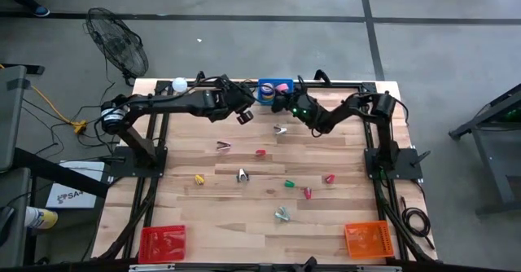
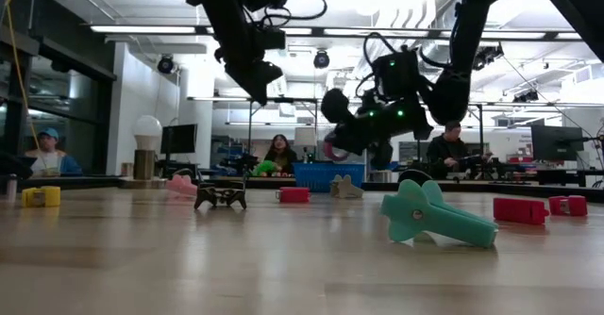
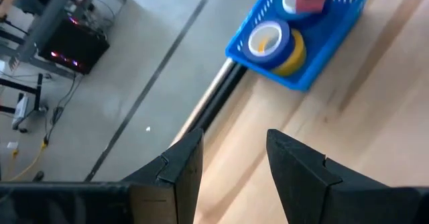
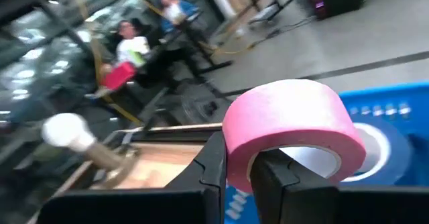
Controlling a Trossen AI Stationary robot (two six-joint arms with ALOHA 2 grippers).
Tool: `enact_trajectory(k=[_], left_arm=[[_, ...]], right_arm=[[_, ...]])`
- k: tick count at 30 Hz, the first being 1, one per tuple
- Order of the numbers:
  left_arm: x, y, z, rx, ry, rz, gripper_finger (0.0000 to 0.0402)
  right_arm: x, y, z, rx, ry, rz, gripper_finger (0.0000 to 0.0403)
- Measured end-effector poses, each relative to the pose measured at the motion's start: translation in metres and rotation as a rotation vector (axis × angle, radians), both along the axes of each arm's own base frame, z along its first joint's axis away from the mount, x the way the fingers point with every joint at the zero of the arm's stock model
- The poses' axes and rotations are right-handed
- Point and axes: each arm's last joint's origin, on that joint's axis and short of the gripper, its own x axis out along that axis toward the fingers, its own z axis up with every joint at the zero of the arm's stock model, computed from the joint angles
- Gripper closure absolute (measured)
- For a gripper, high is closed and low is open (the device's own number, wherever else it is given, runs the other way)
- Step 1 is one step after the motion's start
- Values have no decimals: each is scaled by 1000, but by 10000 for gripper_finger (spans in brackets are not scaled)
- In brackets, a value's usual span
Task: Pick and place Stapler, Stapler remover, tape
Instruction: Put the pink tape into the blue bin
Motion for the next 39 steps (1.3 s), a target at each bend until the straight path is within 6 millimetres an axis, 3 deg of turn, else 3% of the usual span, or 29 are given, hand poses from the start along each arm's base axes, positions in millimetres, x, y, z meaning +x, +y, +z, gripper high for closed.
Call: enact_trajectory(k=[10, 21, 39], left_arm=[[0, -3, -1, -8, 8, -1, 241], [-4, -3, 0, -12, 18, 11, 241], [-9, -4, 0, -30, 44, 26, 241]], right_arm=[[33, 3, 12, -1, 159, -13, 370], [29, 2, 6, 18, 211, -64, 363], [24, -10, 6, 32, 215, 54, 227]])
